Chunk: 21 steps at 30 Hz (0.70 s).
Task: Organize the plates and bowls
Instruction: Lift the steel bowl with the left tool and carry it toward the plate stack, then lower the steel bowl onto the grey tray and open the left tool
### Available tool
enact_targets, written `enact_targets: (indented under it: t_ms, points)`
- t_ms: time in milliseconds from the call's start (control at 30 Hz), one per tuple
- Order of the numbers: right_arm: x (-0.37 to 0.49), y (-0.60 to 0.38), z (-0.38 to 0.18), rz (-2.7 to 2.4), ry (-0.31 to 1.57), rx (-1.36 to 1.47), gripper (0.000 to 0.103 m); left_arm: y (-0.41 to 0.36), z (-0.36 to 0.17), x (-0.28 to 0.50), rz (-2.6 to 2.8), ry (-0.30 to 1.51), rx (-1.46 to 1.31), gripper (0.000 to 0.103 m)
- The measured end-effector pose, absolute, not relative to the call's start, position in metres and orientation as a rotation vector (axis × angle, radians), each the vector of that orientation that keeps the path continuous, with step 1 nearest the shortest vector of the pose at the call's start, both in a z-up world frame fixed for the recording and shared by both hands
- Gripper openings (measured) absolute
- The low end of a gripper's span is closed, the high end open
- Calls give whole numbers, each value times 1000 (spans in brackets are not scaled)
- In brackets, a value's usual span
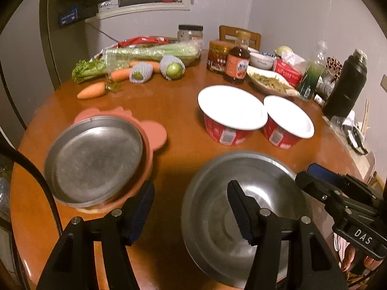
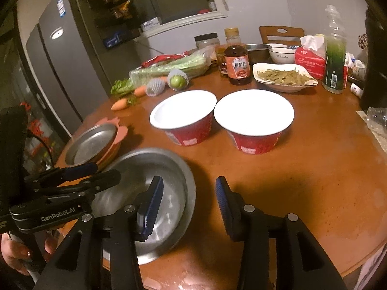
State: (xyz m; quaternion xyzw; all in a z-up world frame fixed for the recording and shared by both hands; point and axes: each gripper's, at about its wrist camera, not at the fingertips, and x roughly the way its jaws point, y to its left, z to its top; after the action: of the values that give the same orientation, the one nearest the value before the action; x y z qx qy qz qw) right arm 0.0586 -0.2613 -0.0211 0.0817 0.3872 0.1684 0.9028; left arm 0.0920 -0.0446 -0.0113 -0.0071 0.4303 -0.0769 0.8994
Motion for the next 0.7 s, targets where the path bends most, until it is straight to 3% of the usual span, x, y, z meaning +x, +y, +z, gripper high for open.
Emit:
enact_targets:
  t_ms: [700]
  points:
    - [152, -248, -19, 323, 914, 333, 47, -54, 13, 194, -148, 918, 38, 64]
